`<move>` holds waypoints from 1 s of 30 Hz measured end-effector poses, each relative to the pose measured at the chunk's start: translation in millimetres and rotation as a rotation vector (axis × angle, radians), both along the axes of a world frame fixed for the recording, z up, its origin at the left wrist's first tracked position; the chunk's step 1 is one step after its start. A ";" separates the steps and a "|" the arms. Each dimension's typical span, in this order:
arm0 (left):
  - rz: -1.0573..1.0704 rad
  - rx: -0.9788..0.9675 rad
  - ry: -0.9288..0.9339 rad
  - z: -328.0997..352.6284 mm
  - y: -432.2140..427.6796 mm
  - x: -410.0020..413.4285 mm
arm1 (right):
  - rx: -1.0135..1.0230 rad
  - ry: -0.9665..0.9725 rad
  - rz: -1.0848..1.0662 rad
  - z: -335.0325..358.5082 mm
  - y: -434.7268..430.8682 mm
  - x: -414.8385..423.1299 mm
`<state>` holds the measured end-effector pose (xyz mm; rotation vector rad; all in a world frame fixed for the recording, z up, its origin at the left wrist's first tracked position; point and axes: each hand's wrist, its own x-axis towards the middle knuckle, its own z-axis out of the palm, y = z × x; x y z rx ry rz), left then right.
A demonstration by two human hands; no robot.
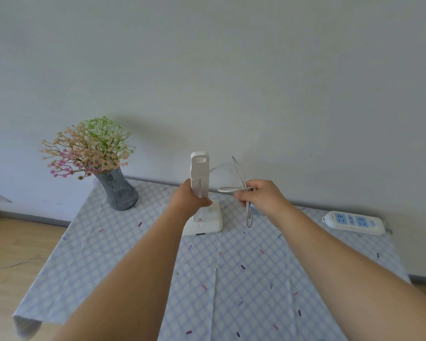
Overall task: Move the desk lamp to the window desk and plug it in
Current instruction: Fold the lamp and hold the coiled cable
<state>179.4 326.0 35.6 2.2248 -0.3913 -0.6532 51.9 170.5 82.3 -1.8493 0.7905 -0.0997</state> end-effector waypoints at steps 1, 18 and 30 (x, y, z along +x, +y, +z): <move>0.012 0.004 -0.015 -0.4 -0.6 -1.4 | -0.002 -0.002 -0.008 1.0 -0.2 -2.8; 0.045 -0.031 -0.135 29.1 29.8 -24.0 | -0.060 -0.040 -0.064 33.4 13.0 -25.6; 0.111 -0.045 -0.206 54.6 64.4 -49.5 | -0.065 -0.078 0.059 52.0 49.2 -32.1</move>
